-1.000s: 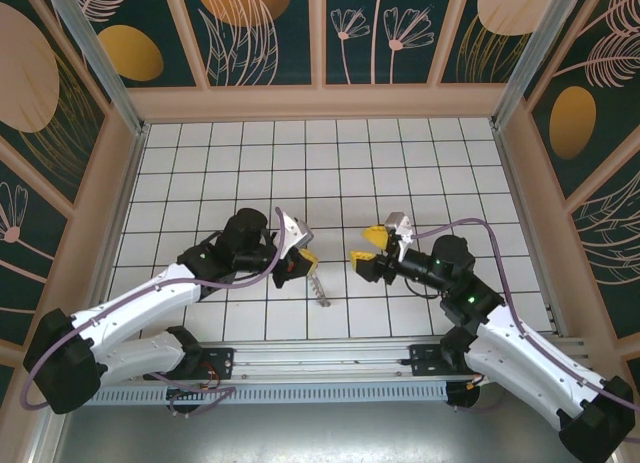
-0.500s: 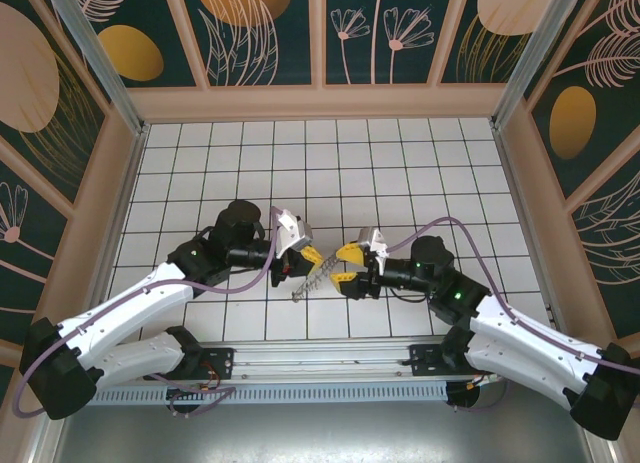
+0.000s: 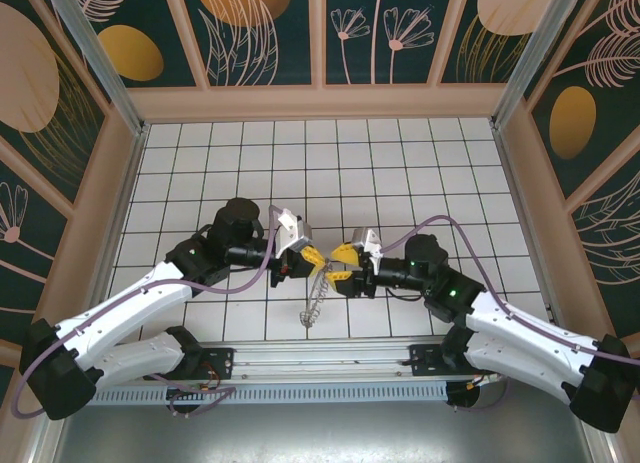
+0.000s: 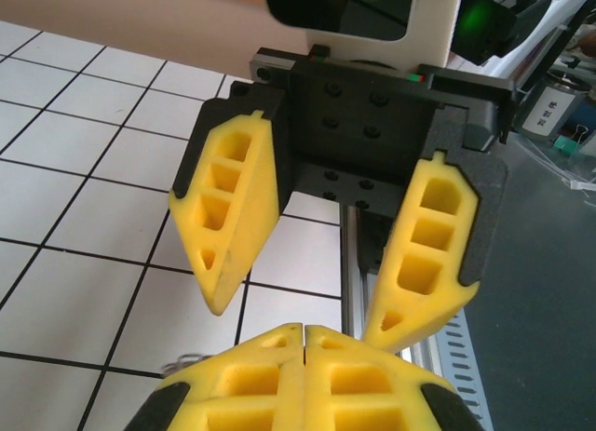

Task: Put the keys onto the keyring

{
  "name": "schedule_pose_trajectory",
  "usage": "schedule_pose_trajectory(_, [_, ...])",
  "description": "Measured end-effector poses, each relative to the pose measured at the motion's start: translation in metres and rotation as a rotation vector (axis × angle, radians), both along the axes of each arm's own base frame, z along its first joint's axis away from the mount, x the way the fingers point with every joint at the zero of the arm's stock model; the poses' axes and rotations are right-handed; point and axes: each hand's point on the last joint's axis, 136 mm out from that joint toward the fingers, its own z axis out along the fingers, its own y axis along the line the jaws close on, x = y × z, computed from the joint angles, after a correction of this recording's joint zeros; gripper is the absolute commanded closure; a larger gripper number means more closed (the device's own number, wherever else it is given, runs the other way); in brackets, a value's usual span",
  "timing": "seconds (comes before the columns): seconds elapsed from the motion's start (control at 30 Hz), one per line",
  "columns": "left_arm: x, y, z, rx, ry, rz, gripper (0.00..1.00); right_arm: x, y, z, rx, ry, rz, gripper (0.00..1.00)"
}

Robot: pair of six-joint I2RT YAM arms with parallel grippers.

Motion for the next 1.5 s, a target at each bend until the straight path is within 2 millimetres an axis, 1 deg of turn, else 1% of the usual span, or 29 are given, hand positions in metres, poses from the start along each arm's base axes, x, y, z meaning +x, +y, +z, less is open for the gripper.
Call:
schedule_pose_trajectory(0.2, [-0.001, 0.001, 0.002, -0.005, -0.004, -0.002, 1.00, 0.001, 0.004, 0.000, -0.003, -0.004, 0.005, 0.55])
schedule_pose_trajectory(0.43, [-0.001, 0.000, 0.003, -0.007, -0.004, -0.003, 1.00, -0.001, 0.008, 0.003, 0.002, -0.020, 0.022, 0.67])
schedule_pose_trajectory(0.57, [-0.002, 0.000, 0.004, -0.008, -0.003, -0.007, 1.00, -0.002, 0.011, 0.005, 0.002, -0.028, 0.030, 0.71])
schedule_pose_trajectory(0.67, [-0.002, 0.000, 0.004, -0.008, -0.004, -0.006, 1.00, -0.002, 0.013, 0.005, -0.003, -0.022, 0.038, 0.76])
schedule_pose_trajectory(0.8, [-0.001, 0.000, 0.004, -0.007, -0.003, -0.005, 1.00, -0.005, 0.016, 0.003, -0.008, -0.016, 0.058, 0.87])
schedule_pose_trajectory(0.9, [-0.002, 0.000, 0.003, -0.005, 0.000, -0.007, 1.00, -0.006, 0.017, 0.003, -0.010, -0.014, 0.067, 0.99])
schedule_pose_trajectory(1.1, [-0.002, 0.000, 0.003, -0.003, 0.008, -0.007, 1.00, -0.006, 0.018, 0.002, -0.013, -0.018, 0.070, 1.00])
schedule_pose_trajectory(1.13, [-0.002, 0.000, 0.003, -0.004, 0.013, -0.006, 0.97, -0.007, 0.018, 0.003, -0.010, -0.019, 0.072, 1.00])
schedule_pose_trajectory(1.2, [-0.003, 0.000, 0.007, -0.020, 0.018, -0.008, 0.83, -0.009, 0.017, 0.007, 0.003, -0.025, 0.078, 1.00])
schedule_pose_trajectory(1.27, [-0.005, 0.000, 0.016, -0.060, 0.010, -0.004, 0.75, -0.014, 0.015, 0.016, 0.043, -0.048, 0.095, 1.00])
schedule_pose_trajectory(1.37, [-0.008, 0.003, 0.034, -0.132, -0.010, 0.009, 0.69, -0.021, 0.011, 0.032, 0.107, -0.084, 0.119, 1.00])
schedule_pose_trajectory(1.5, [-0.010, 0.006, 0.052, -0.200, -0.033, 0.022, 0.67, -0.028, 0.006, 0.049, 0.199, -0.119, 0.132, 1.00])
